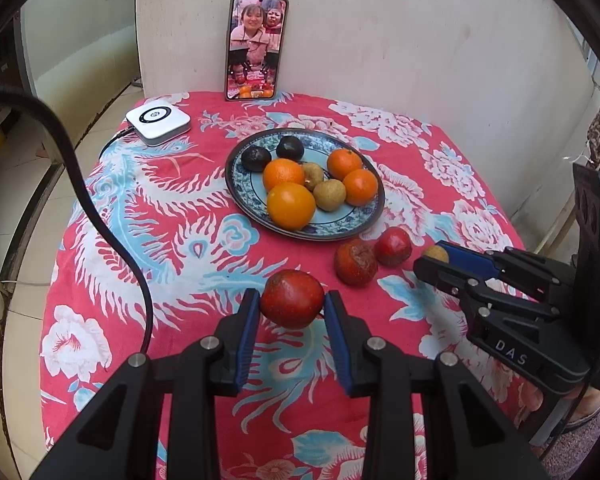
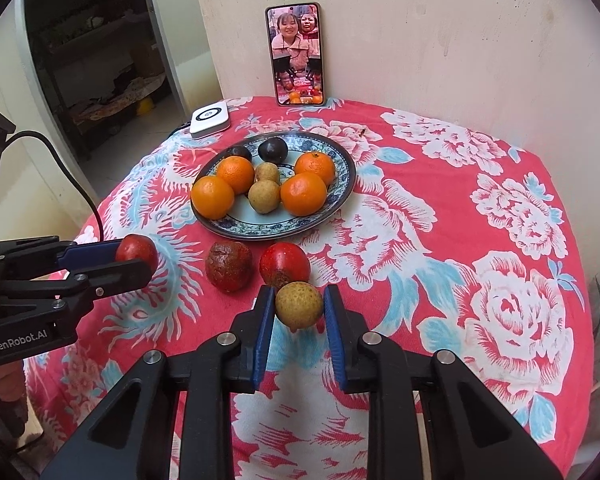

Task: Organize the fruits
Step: 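Carry the red fruit and the brown fruit up over the plate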

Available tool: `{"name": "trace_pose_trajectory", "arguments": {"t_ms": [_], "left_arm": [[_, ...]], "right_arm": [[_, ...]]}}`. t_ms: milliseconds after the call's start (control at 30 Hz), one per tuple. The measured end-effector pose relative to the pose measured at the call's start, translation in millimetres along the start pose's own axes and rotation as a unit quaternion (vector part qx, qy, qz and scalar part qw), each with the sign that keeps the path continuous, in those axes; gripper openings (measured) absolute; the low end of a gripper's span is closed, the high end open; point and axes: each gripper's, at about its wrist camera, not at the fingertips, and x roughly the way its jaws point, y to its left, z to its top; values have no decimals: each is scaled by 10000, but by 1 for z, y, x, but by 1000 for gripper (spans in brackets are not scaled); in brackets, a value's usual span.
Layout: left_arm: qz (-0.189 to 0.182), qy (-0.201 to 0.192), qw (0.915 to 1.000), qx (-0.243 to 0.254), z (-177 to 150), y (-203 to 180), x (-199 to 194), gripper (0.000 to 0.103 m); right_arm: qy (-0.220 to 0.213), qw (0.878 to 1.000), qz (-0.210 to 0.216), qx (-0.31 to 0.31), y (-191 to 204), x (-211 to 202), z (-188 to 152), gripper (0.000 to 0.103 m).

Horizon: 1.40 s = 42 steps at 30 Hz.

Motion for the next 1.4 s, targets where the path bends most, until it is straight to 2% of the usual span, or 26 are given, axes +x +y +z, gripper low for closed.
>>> {"name": "trace_pose_trajectory", "arguments": {"t_ms": [467,1000,1400], "left_arm": [[25,-177,9998,-18,18,8,-1,35],[67,-384,9991,149,57,9,9,35],[162,-224,9996,115,69,21,37,35]], "right_arm": [[-147,9998,39,-104,9,-5,17,26],[-260,9992,-30,-295,10,8,55,26],[-171,9992,54,-353,15,36,74,26]]}}
